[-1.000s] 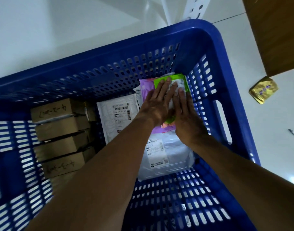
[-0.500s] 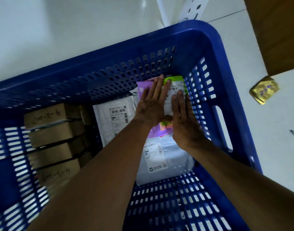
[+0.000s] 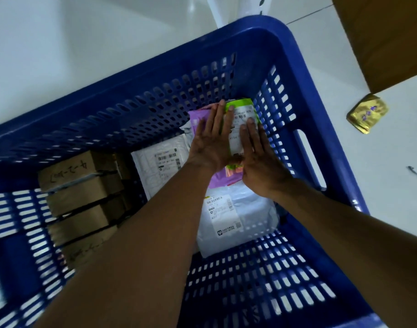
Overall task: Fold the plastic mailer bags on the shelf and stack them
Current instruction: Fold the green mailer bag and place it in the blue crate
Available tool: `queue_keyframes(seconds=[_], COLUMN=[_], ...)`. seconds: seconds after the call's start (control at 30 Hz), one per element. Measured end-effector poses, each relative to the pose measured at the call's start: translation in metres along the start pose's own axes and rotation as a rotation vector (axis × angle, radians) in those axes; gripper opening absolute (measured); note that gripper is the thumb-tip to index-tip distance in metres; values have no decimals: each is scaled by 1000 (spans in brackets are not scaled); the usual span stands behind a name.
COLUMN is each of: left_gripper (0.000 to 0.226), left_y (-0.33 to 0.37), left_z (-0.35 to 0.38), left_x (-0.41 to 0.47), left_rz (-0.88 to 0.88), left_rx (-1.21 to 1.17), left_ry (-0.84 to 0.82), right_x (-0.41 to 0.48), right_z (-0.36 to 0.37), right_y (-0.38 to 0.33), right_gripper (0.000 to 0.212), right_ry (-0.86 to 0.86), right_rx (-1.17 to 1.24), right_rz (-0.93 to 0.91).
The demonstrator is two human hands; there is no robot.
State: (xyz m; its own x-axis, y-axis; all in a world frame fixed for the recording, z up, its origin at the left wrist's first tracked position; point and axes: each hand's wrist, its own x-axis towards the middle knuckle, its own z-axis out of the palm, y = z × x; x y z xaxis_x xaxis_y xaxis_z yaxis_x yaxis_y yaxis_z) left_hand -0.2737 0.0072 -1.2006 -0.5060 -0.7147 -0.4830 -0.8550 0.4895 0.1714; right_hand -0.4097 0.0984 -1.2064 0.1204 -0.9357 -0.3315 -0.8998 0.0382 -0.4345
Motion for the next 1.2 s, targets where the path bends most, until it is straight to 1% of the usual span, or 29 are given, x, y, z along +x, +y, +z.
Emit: queue_keyframes(seconds=[0.1, 0.17, 0.27, 0.33, 0.37, 0.43, 0.5, 0.53, 0.6, 0.67, 0.77, 0.8, 0.83, 0.87, 0.9, 0.93, 0.97, 1.03, 1.07, 1.1, 1.2], left_gripper=[132, 133, 131, 129, 125, 110, 95, 87, 74, 61, 44, 41, 39, 38, 37, 36, 34, 32, 32, 33, 29], left_y=[-4, -8, -15, -19, -22, -27, -32, -35, -38, -42, -49, -53, -53, -54, -54, -54, -54, -52, -48, -44, -36], left_z=[0, 0, -4, -15, -21, -31, -42, -49, -62, -78, -100, -109, -115, -123, -128, -131, -137, -152, -160, -167, -201], left_x=[-13, -23, -38, -48, -55, -62, -75, -84, -100, -120, -151, -163, -173, -182, -189, -195, -203, -217, -225, -233, -266], left_rz=[16, 36, 62, 54, 38, 8, -32, -65, -140, -209, -312, -351, -383, -411, -435, -462, -488, -542, -558, -567, -540], left_rx=[56, 43, -42, -94, -121, -181, -334, -429, -566, -668, -851, -912, -966, -1003, -1033, -1078, -1138, -1250, -1276, -1285, -1283], left_ry=[19, 35, 92, 102, 74, 9, 70, 122, 182, 185, 184, 182, 175, 176, 181, 194, 212, 230, 226, 224, 256], right_x=[-1, -1, 2, 1, -3, -10, -19, -22, -23, -21, -16, -18, -21, -24, -28, -32, -36, -46, -52, -57, -79], right_z=[-5, -8, -14, -21, -24, -33, -44, -52, -66, -80, -92, -100, -105, -115, -124, -132, -141, -157, -163, -168, -201], right_y=[-3, -8, -19, -29, -37, -51, -68, -80, -95, -112, -135, -146, -151, -160, -168, -176, -185, -201, -209, -215, -244], right_gripper=[90, 93, 99, 95, 92, 86, 71, 64, 62, 60, 51, 46, 41, 37, 35, 34, 31, 24, 22, 23, 37], right_ry=[13, -1, -27, -24, -1, 55, 116, 114, 108, 107, 102, 107, 73, 43, 87, 98, 68, 40, 34, 38, 46], right_rx=[10, 17, 8, 23, 34, 111, 230, 277, 365, 454, 681, 721, 681, 718, 778, 739, 669, 672, 687, 699, 747], right_rz=[15, 34, 116, 154, 142, 113, 114, 134, 204, 292, 435, 487, 515, 573, 589, 542, 486, 435, 444, 451, 471])
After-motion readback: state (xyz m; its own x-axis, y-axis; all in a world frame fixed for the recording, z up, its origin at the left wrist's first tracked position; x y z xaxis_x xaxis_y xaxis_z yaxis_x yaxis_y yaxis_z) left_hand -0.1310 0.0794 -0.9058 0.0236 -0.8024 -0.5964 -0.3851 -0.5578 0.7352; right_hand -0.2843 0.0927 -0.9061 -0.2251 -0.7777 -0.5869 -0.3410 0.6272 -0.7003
